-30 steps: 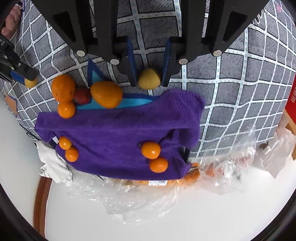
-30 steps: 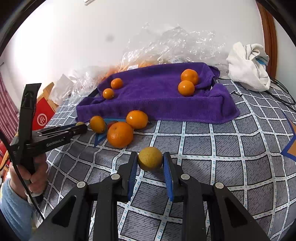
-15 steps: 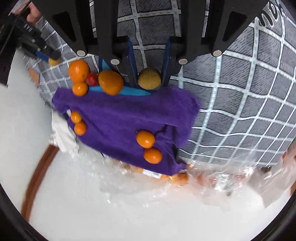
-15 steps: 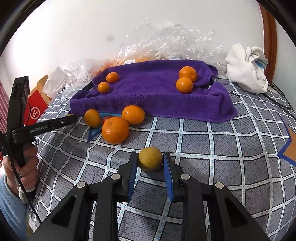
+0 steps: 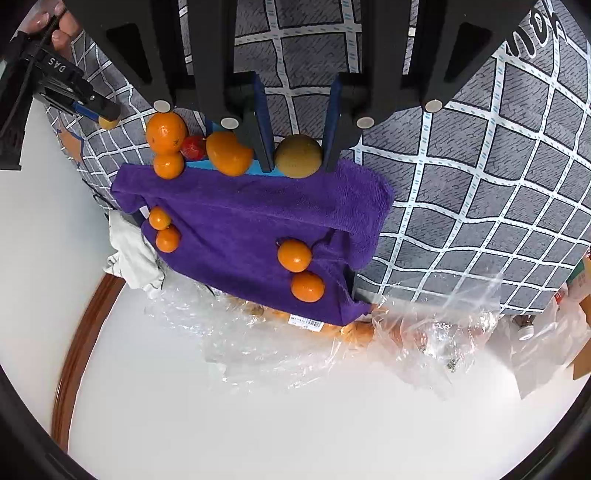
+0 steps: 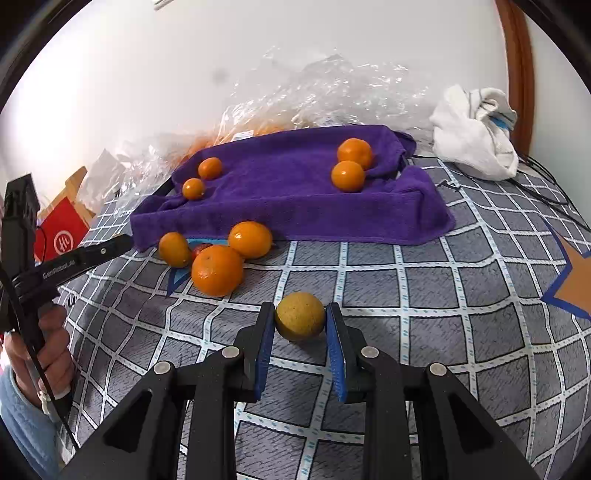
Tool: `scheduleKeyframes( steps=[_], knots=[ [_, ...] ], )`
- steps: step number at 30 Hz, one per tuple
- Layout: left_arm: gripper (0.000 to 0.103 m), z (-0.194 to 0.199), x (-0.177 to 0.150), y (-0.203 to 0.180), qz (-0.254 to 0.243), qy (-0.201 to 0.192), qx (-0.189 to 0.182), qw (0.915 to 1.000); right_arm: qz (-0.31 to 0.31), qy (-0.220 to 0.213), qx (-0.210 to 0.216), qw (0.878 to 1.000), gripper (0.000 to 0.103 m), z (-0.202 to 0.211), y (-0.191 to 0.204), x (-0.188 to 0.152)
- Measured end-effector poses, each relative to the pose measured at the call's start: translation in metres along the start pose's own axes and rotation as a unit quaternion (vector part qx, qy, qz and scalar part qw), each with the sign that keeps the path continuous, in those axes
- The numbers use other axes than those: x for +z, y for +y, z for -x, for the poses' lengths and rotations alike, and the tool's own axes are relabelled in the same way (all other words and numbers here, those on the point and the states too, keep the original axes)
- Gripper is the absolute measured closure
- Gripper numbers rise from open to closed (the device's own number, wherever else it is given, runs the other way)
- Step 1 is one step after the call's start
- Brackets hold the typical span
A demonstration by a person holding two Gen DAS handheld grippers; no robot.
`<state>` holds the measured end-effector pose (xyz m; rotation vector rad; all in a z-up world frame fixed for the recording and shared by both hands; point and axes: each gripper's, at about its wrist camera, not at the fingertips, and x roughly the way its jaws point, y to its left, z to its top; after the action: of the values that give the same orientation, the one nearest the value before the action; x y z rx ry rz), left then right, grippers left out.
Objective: Organize fruits
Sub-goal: 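Carry both held yellow fruits toward the purple towel with both tools, then lower both yellow fruits onto the towel beside the oranges and open both tools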
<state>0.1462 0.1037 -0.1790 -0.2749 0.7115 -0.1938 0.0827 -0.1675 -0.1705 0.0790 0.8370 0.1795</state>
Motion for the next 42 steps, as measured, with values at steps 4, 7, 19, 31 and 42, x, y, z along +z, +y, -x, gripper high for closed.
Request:
scheduleKeyframes(
  steps=[4, 7, 19, 31, 42],
  knots=[
    [0.078, 0.003, 0.000, 0.002, 0.005, -0.003, 0.000, 1.0000, 0.000, 0.001, -0.010, 1.000, 0.075, 0.004, 0.000, 0.000],
    [0.078, 0.007, 0.001, 0.001, 0.004, -0.012, 0.002, 0.9999, 0.003, -0.012, -0.011, 1.000, 0.075, 0.015, 0.001, 0.007],
    [0.078, 0.045, 0.062, -0.013, -0.028, -0.058, 0.038, 0.9972, 0.014, -0.070, -0.031, 0.997, 0.075, 0.028, -0.010, 0.097],
    [0.078, -0.037, 0.101, -0.017, 0.009, -0.055, 0.028, 0.9981, -0.007, -0.039, -0.011, 0.999, 0.075, -0.045, -0.042, 0.123],
    [0.078, -0.061, 0.083, -0.002, 0.021, -0.033, 0.030, 0.9988, 0.000, -0.009, -0.020, 1.000, 0.075, -0.068, -0.051, 0.114]
  ],
)
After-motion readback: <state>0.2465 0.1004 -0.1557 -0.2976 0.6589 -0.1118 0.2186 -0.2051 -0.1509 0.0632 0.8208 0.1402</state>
